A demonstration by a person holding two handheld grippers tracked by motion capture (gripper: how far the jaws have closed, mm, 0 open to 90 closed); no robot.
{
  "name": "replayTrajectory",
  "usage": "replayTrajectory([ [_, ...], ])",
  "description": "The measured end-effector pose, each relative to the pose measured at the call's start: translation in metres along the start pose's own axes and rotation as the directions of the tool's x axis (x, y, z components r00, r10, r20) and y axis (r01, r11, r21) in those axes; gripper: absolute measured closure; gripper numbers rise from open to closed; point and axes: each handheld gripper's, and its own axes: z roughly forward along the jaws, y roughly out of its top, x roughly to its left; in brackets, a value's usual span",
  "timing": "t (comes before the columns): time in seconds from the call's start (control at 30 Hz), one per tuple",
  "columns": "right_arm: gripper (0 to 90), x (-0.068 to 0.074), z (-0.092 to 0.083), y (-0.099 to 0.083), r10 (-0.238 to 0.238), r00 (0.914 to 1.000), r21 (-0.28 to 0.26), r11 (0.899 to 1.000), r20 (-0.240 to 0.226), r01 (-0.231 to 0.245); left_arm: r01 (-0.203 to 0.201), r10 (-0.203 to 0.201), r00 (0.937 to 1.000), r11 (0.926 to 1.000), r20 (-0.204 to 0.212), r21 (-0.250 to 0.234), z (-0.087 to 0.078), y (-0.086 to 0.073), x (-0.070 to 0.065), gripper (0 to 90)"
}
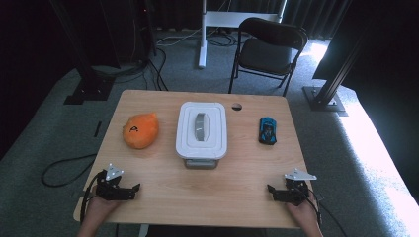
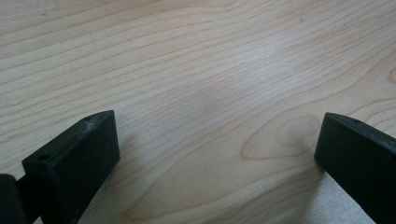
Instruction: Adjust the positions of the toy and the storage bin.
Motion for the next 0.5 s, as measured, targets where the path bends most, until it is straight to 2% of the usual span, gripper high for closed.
replayTrajectory([
  [0.5,12.1,0.0006,-0.0082,-0.0080,-0.018,0.9997,0.001,1.000,-0.018,0.018,-0.001,0.001,1.0000,1.0000,-0.002,0.000,-0.0011,-0.0011,-0.0003,0.4],
])
